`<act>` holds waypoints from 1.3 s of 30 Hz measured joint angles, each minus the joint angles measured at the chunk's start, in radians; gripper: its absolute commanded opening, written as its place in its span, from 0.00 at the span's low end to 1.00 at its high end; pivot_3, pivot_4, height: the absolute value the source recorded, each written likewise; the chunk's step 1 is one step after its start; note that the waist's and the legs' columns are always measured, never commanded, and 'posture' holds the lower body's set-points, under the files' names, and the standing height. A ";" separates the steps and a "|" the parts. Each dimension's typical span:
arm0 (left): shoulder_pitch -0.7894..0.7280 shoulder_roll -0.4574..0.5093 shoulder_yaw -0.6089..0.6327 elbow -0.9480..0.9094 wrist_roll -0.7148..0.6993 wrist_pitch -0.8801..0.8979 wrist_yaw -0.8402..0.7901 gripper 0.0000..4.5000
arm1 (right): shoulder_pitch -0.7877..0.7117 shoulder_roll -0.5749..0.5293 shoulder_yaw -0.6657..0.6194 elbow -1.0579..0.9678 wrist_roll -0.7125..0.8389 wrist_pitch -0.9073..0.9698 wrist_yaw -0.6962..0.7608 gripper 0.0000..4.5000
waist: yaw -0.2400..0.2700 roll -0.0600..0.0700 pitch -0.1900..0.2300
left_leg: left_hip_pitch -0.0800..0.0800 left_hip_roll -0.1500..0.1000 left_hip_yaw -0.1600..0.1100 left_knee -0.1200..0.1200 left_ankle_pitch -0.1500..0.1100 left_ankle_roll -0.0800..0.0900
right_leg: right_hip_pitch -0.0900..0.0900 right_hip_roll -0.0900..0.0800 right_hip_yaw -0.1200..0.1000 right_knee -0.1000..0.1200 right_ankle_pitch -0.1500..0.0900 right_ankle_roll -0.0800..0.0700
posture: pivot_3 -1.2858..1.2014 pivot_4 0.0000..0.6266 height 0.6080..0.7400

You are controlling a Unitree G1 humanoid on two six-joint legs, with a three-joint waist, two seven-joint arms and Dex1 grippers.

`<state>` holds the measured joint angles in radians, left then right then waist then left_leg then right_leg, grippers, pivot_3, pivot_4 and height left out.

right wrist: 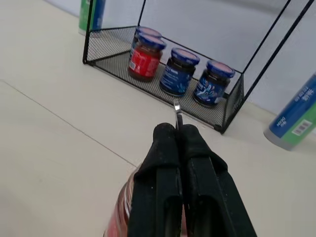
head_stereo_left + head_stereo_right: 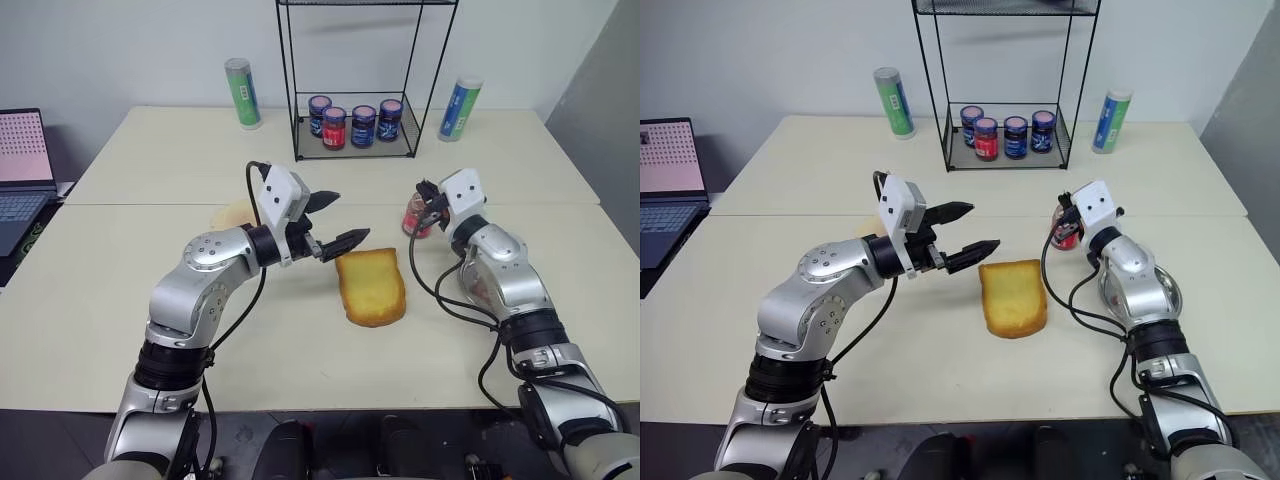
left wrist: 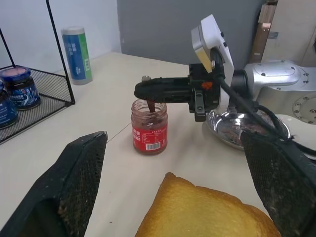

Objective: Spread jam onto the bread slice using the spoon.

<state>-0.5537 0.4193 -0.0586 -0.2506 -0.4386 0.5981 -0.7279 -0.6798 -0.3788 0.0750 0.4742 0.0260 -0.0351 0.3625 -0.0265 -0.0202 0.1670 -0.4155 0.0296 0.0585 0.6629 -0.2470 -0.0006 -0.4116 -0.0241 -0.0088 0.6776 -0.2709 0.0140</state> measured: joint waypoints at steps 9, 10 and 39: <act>0.001 0.000 -0.003 -0.002 0.002 0.000 0.004 1.00 | -0.020 0.067 -0.045 0.020 0.009 0.050 -0.021 0.00 | -0.003 -0.001 0.000 | 0.004 0.001 0.000 0.000 0.000 0.000 | 0.003 -0.002 0.000 0.002 0.000 0.000 | 0.52 0.24 1.00; 0.001 0.000 -0.003 -0.002 0.002 0.000 0.007 1.00 | -0.023 0.077 -0.057 0.017 0.023 0.072 -0.024 0.00 | -0.004 -0.001 0.000 | 0.005 0.001 0.000 0.000 0.000 0.000 | 0.003 -0.002 0.000 0.002 0.000 0.000 | 0.52 0.24 1.00; 0.001 -0.001 -0.020 -0.013 0.017 -0.022 0.017 1.00 | -0.131 0.242 -0.480 -0.079 0.464 0.634 -0.233 0.00 | -0.005 -0.001 0.000 | 0.005 0.001 0.001 -0.001 0.000 0.000 | 0.003 -0.003 0.001 0.002 0.000 0.000 | 0.52 0.24 1.00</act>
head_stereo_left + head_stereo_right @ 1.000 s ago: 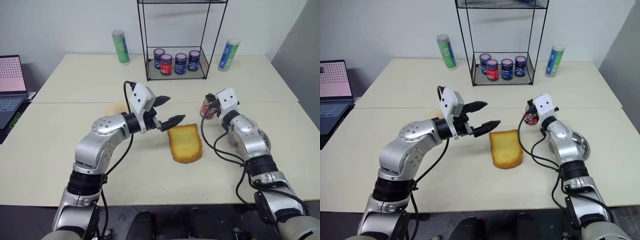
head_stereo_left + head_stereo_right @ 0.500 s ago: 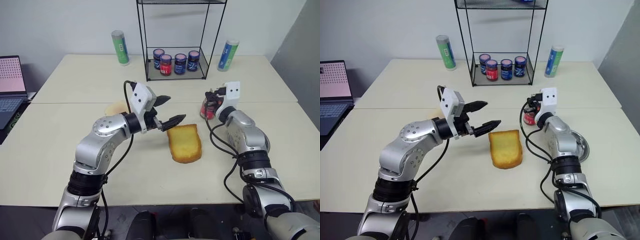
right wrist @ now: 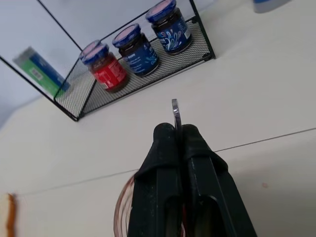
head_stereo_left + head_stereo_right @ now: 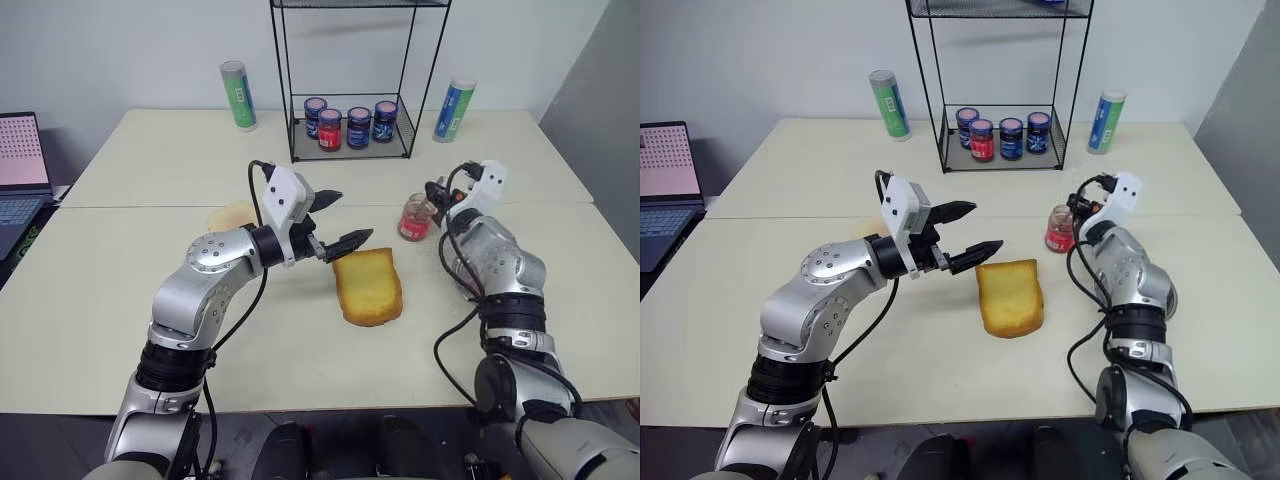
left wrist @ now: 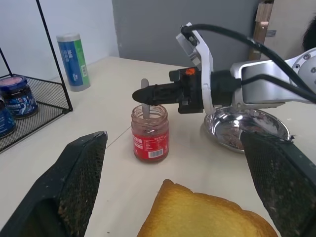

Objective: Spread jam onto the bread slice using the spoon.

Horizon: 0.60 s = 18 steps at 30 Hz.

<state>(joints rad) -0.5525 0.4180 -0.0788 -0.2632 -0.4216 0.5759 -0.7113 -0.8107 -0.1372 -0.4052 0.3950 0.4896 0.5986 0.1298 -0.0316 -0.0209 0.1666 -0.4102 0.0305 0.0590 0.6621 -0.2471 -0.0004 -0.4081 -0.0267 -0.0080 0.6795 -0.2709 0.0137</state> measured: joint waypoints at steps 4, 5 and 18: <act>0.000 -0.003 -0.005 0.000 0.002 -0.011 -0.003 1.00 | -0.006 0.003 -0.035 -0.009 0.045 0.034 -0.032 0.00 | 0.000 0.000 0.000 | 0.000 0.000 0.000 0.000 0.000 0.000 | 0.000 0.000 0.000 0.000 0.000 0.000 | 0.52 0.24 1.00; 0.000 -0.003 -0.005 0.000 0.003 -0.013 -0.004 1.00 | -0.006 0.003 -0.043 -0.020 0.054 0.044 -0.040 0.00 | 0.000 0.000 0.000 | -0.001 0.000 0.000 0.000 0.000 0.000 | -0.001 0.000 0.000 0.000 0.000 0.000 | 0.52 0.24 1.00; -0.007 -0.003 -0.006 0.026 0.007 -0.018 -0.025 1.00 | -0.033 0.017 -0.138 -0.081 0.203 0.102 -0.155 0.00 | 0.001 0.000 0.000 | -0.004 0.000 0.000 0.000 0.000 0.000 | -0.003 0.000 -0.001 -0.001 0.000 0.000 | 0.52 0.24 1.00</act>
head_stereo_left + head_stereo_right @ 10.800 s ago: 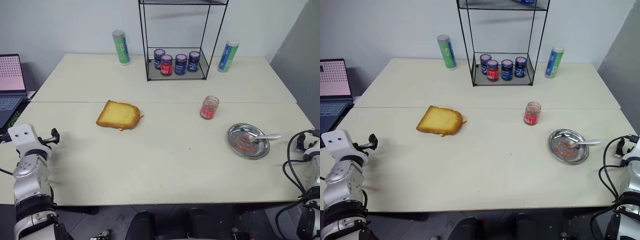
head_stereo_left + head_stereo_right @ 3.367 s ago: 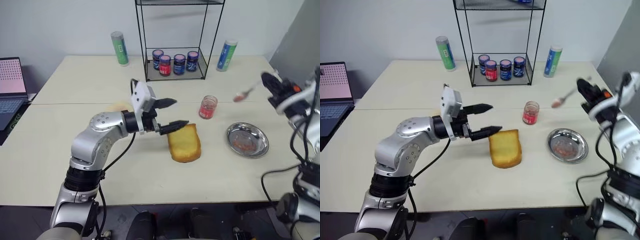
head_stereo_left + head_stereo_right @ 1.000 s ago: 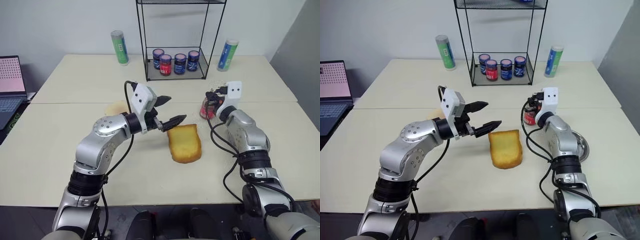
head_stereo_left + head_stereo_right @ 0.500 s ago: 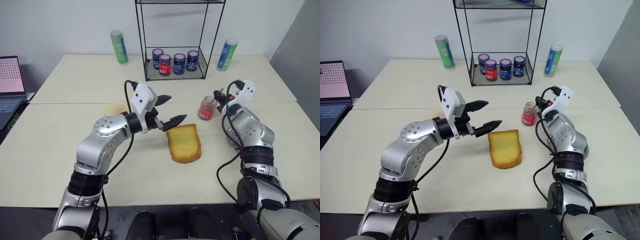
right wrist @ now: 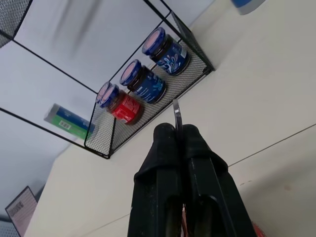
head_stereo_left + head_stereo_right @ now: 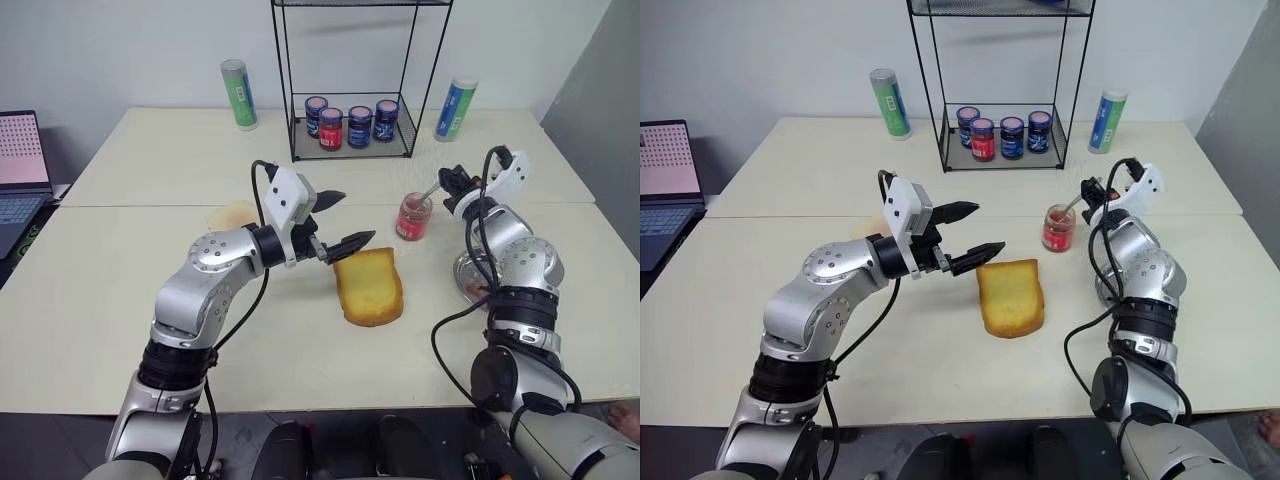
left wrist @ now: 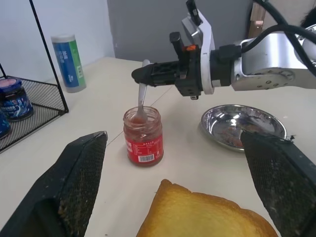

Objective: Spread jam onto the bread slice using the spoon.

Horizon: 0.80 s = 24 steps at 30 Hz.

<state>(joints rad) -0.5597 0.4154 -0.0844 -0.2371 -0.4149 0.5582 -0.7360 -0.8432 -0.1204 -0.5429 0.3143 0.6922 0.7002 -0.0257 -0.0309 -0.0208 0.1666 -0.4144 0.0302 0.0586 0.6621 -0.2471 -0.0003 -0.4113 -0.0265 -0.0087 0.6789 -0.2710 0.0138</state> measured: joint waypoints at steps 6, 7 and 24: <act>-0.004 0.000 -0.001 0.002 0.001 -0.001 -0.012 1.00 | 0.000 -0.002 -0.037 -0.022 0.055 0.012 -0.045 0.00 | 0.000 0.000 0.000 | -0.001 0.000 0.000 0.000 0.000 0.000 | -0.001 0.000 0.000 0.000 0.000 0.000 | 0.52 0.24 1.00; -0.006 0.000 -0.001 0.005 0.001 -0.001 -0.016 1.00 | 0.001 -0.002 -0.041 -0.031 0.064 0.012 -0.049 0.00 | 0.000 0.000 0.000 | -0.001 0.000 0.000 0.000 0.000 0.000 | -0.001 0.000 0.000 0.000 0.000 0.000 | 0.52 0.24 1.00; -0.036 0.004 -0.008 0.020 0.003 -0.001 -0.041 1.00 | 0.033 -0.009 -0.086 -0.074 0.159 -0.007 -0.111 0.00 | 0.000 0.000 0.000 | -0.001 0.000 0.000 0.000 0.000 0.000 | -0.001 0.000 0.000 -0.001 0.000 0.000 | 0.52 0.24 1.00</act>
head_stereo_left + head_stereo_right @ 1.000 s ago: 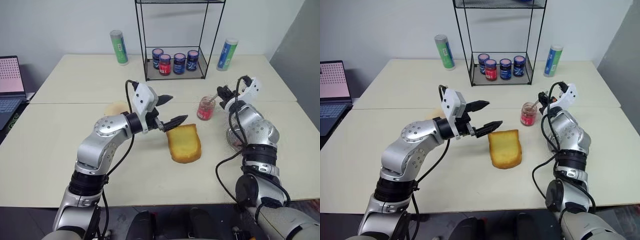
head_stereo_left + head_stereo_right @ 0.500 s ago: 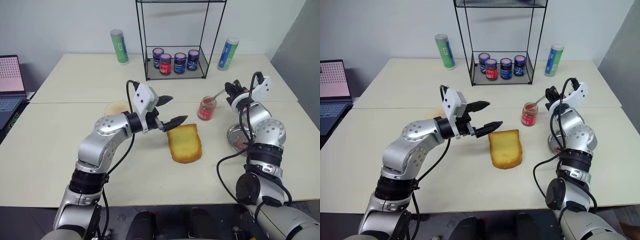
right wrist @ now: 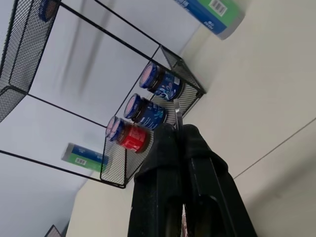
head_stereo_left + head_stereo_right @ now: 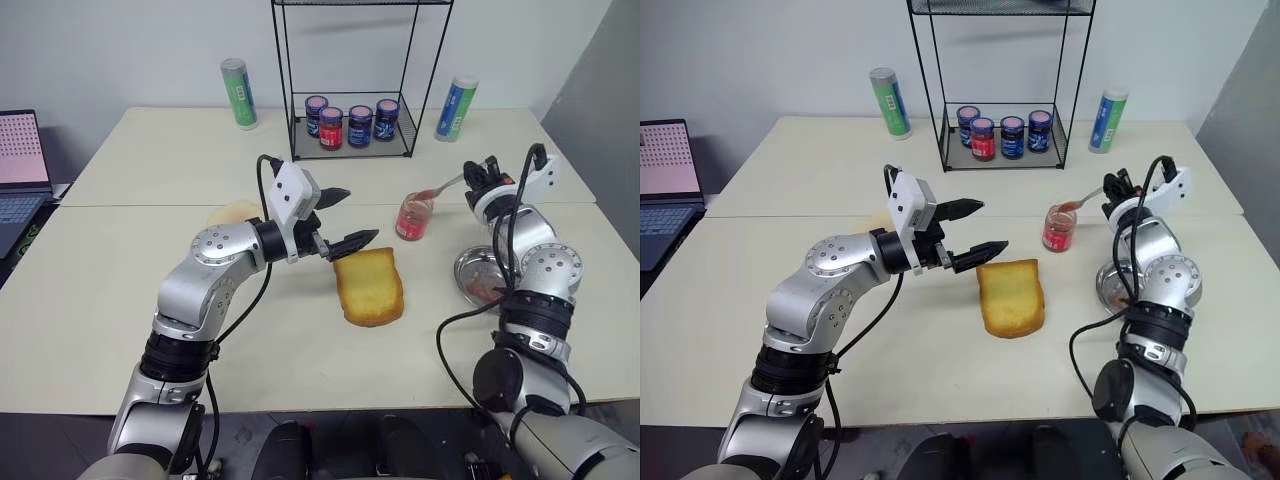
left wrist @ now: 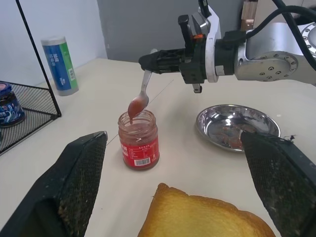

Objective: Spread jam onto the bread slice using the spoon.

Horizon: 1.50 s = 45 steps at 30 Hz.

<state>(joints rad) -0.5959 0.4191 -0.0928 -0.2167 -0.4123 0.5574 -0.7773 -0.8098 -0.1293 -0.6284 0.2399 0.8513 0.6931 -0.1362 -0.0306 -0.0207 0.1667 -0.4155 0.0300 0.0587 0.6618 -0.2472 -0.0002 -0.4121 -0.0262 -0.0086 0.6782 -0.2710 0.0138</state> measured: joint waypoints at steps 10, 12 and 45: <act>-0.009 0.014 0.000 0.013 -0.002 0.001 -0.019 1.00 | 0.004 0.011 -0.012 -0.016 0.056 -0.022 -0.020 0.00 | 0.000 0.000 0.000 | 0.000 0.000 0.000 0.000 0.000 0.000 | 0.000 0.001 0.000 0.000 0.000 0.000 | 0.52 0.24 1.00; -0.010 0.015 0.000 0.016 -0.002 0.002 -0.020 1.00 | 0.004 0.018 -0.016 -0.022 0.074 -0.026 -0.027 0.00 | 0.000 0.000 0.000 | 0.000 0.000 0.000 0.000 0.000 0.000 | 0.000 0.001 0.000 0.000 0.000 0.000 | 0.52 0.24 1.00; 0.228 0.325 0.178 -0.228 -0.288 0.180 -0.195 1.00 | 0.308 -0.075 0.234 -0.530 0.697 0.251 -0.215 0.00 | -0.001 0.000 0.001 | -0.001 0.001 -0.001 -0.001 0.000 0.000 | -0.002 0.000 0.000 -0.001 -0.002 0.000 | 0.52 0.24 1.00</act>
<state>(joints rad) -0.3682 0.7442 0.0857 -0.4449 -0.7002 0.7370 -0.9721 -0.5021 -0.2045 -0.3939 -0.2905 1.5482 0.9446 -0.3509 -0.0313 -0.0204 0.1674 -0.4168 0.0315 0.0581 0.6604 -0.2473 -0.0001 -0.4140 -0.0263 -0.0089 0.6776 -0.2727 0.0136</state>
